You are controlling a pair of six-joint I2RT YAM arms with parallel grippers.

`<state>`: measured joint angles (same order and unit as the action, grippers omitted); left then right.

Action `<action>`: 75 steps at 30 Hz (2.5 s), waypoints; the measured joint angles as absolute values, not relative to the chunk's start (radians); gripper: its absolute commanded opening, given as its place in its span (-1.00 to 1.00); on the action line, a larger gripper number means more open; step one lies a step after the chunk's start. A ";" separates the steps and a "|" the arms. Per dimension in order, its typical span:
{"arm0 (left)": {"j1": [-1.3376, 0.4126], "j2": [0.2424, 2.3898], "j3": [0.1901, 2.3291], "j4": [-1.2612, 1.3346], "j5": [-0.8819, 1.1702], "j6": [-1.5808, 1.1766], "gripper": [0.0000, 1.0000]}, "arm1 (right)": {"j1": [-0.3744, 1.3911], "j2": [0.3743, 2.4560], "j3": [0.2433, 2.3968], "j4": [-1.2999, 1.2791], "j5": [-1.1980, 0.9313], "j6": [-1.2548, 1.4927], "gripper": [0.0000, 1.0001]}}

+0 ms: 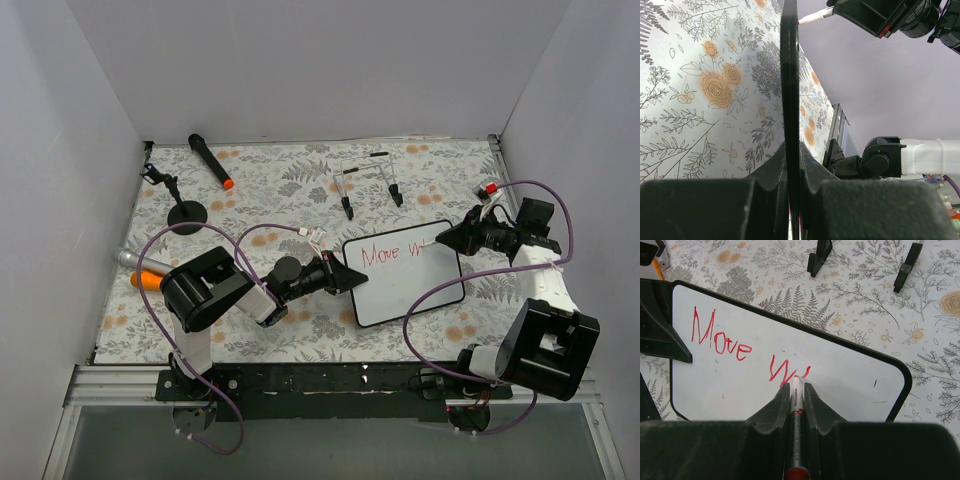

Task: Write a sentence on the whiteboard

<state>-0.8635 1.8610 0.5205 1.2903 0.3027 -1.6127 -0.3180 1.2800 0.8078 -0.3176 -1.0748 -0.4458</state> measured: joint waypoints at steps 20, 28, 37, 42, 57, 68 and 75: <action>-0.863 1.861 0.521 1.290 0.302 -1.616 -1.00 | -0.341 1.280 0.813 -0.321 -1.050 -0.441 -0.97; -0.863 1.861 0.521 1.293 0.304 -1.610 -1.00 | -0.341 1.280 0.836 -0.437 -1.053 -0.551 -0.97; -0.863 1.861 0.521 1.295 0.305 -1.607 -1.00 | -0.341 1.281 0.836 -0.532 -1.054 -0.625 -0.97; -0.863 1.861 0.521 1.295 0.305 -1.607 -1.00 | -0.341 1.281 0.838 -0.530 -1.052 -0.623 -0.97; -0.863 1.861 0.521 1.296 0.306 -1.604 -1.00 | -0.360 1.304 0.973 -0.492 -1.059 -0.561 -0.97; -0.863 1.861 0.513 1.304 0.306 -1.604 -1.00 | -0.360 1.217 0.933 -0.500 -1.076 -0.575 -0.97; -0.863 1.861 0.509 1.309 0.306 -1.604 -1.00 | -0.360 1.217 0.925 -0.498 -1.077 -0.580 -0.97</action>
<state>-0.8635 1.8614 0.5091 1.3090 0.3058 -1.6043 -0.3599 1.2175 0.9245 -0.4984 -1.0767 -0.5797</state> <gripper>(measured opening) 0.045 0.183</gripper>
